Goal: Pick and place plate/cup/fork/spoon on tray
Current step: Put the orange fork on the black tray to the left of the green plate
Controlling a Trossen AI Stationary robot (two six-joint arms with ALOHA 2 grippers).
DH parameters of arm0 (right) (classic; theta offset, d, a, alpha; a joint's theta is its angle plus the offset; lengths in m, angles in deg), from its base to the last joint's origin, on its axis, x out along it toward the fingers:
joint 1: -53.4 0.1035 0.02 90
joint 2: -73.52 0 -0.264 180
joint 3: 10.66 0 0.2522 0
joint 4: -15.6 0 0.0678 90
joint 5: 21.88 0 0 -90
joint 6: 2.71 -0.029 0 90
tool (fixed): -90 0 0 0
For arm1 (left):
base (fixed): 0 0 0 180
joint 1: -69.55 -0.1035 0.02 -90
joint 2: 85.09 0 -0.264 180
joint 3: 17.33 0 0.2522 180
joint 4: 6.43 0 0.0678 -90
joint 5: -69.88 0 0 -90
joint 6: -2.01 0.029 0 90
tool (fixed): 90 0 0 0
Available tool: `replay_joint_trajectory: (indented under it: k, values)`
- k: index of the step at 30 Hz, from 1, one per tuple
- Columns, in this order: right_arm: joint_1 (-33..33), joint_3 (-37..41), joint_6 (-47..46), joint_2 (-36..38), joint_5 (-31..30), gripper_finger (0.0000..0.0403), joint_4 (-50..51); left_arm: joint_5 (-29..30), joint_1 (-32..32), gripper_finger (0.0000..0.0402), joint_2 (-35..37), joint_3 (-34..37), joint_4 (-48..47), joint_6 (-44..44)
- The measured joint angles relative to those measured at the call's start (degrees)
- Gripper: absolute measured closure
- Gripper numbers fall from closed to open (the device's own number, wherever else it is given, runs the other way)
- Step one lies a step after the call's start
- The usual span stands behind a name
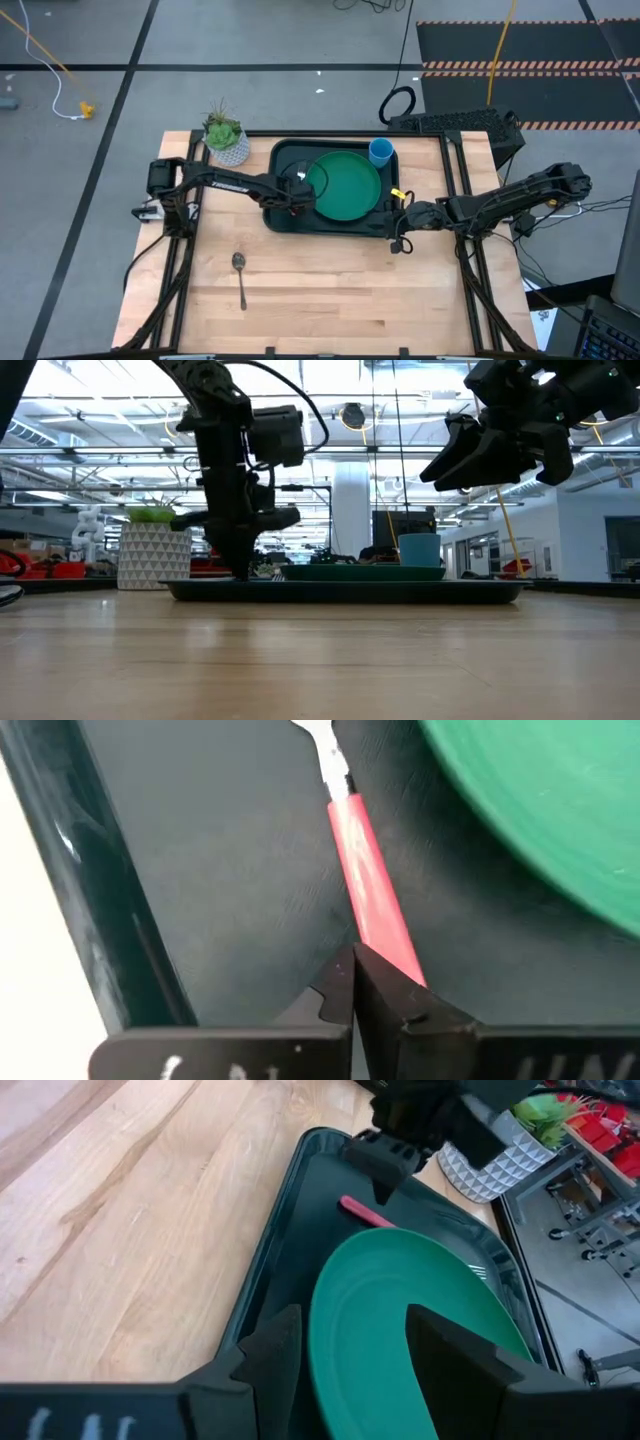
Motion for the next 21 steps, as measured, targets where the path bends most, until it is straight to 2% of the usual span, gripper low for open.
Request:
replay_joint_trajectory:
  k: [6,13,21]
  values:
    - [0.0,0.0,0.4,0.0,0.0,0.0229,0.0,0.0,0.3,0.0387,-2.1,0.0,0.1,-1.7]
    - [0.0,0.0,0.5,0.0,0.0,0.0229,0.1,-0.9,1.8,0.0397,-2.7,0.0,0.7,-2.4]
    - [0.0,0.0,0.1,0.0,0.0,0.0229,0.1,-1.1,2.0,0.0384,-2.7,0.0,2.2,-2.8]
